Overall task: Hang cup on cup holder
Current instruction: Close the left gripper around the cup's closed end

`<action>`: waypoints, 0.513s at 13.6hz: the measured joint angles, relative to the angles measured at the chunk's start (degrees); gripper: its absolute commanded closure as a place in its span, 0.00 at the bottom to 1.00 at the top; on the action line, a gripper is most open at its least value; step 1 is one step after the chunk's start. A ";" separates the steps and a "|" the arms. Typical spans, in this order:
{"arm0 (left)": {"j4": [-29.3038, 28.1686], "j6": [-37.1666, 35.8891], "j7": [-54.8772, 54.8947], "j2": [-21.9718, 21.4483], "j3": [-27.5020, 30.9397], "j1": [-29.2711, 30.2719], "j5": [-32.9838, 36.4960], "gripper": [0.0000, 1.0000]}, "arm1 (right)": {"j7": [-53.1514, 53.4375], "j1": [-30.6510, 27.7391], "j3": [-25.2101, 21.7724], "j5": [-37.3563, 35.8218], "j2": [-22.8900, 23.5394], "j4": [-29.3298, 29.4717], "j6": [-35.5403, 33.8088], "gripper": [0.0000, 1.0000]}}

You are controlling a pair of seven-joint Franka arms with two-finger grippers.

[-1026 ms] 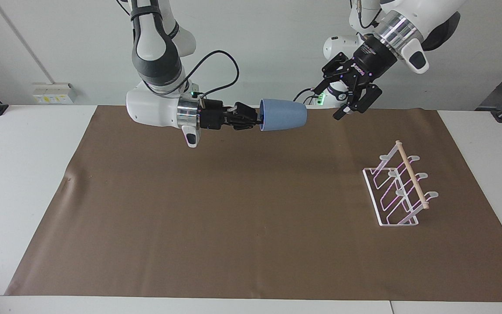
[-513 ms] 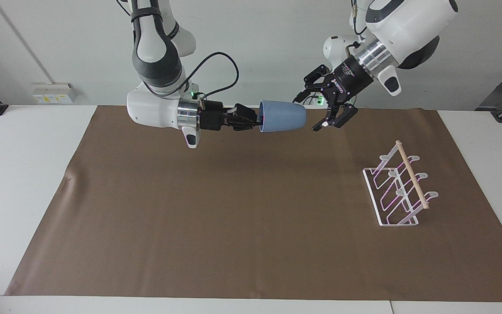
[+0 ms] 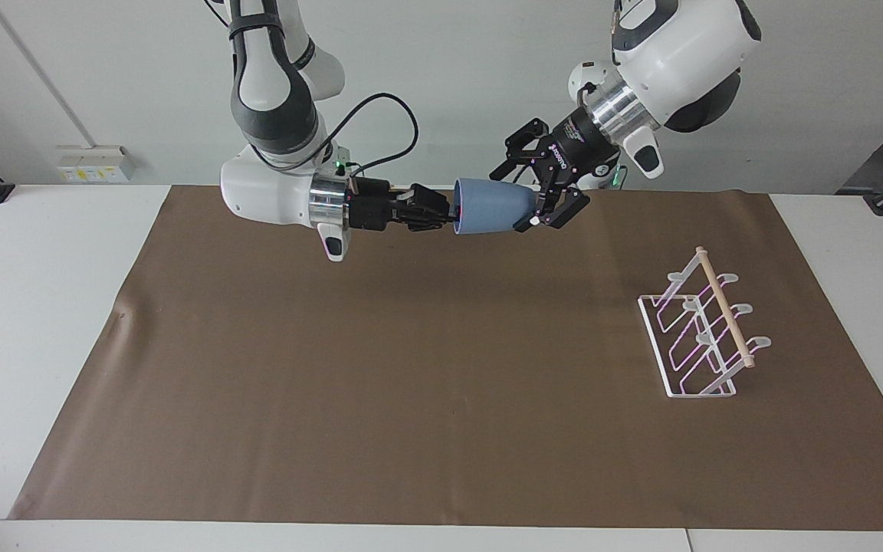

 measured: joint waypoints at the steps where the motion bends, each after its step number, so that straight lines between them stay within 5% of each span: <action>1: 0.00 0.42 0.06 0.05 -0.03 -0.25 0.00 0.00 | 0.00 0.00 0.00 0.00 -0.13 -0.10 0.00 1.00; 6: -0.04 1.05 1.16 0.16 -0.01 -0.84 0.38 0.00 | 0.00 -0.01 -0.02 0.00 -0.36 -0.28 0.00 1.00; 7: -0.04 1.07 1.31 0.18 -0.01 -0.91 0.60 0.14 | 0.00 -0.02 -0.02 0.00 -0.36 -0.32 0.00 1.00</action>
